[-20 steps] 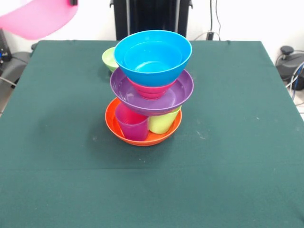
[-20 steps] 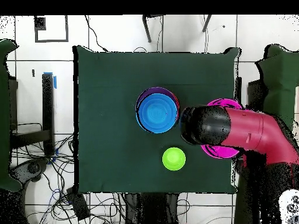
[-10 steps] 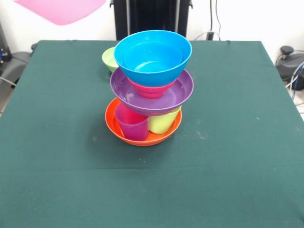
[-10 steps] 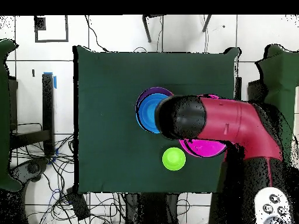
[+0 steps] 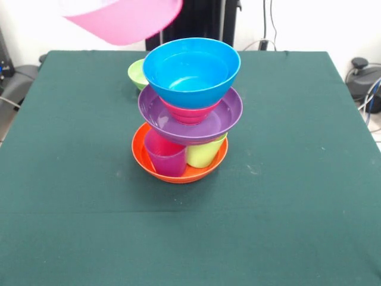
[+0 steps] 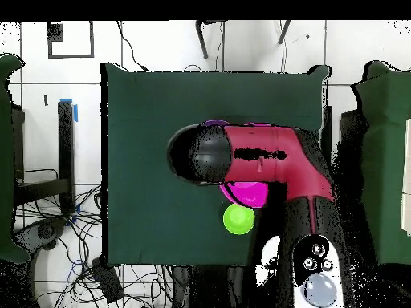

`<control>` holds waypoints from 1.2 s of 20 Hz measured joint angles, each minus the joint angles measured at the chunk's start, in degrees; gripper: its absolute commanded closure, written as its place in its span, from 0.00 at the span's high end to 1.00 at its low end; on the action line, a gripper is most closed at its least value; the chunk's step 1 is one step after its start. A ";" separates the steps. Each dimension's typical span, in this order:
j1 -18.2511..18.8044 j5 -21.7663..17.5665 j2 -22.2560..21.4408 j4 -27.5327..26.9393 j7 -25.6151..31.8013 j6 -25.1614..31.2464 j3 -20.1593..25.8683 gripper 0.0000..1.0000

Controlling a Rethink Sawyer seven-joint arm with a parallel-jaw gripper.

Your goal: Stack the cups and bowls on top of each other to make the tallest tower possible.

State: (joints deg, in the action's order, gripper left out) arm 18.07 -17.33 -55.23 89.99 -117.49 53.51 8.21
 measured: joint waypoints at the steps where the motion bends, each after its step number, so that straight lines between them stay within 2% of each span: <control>1: -0.44 0.01 0.29 -0.05 -0.60 -0.30 -0.26 0.00; 5: -2.97 -0.01 2.19 -0.11 -4.74 -2.39 -1.89 0.00; 10: -5.10 0.00 2.90 -0.12 -7.15 -2.53 -3.71 0.00; 24: -10.30 0.06 5.14 -0.13 -8.02 -6.06 -9.70 0.00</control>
State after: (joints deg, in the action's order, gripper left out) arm 7.77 -17.27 -50.09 89.86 -125.51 47.45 -1.49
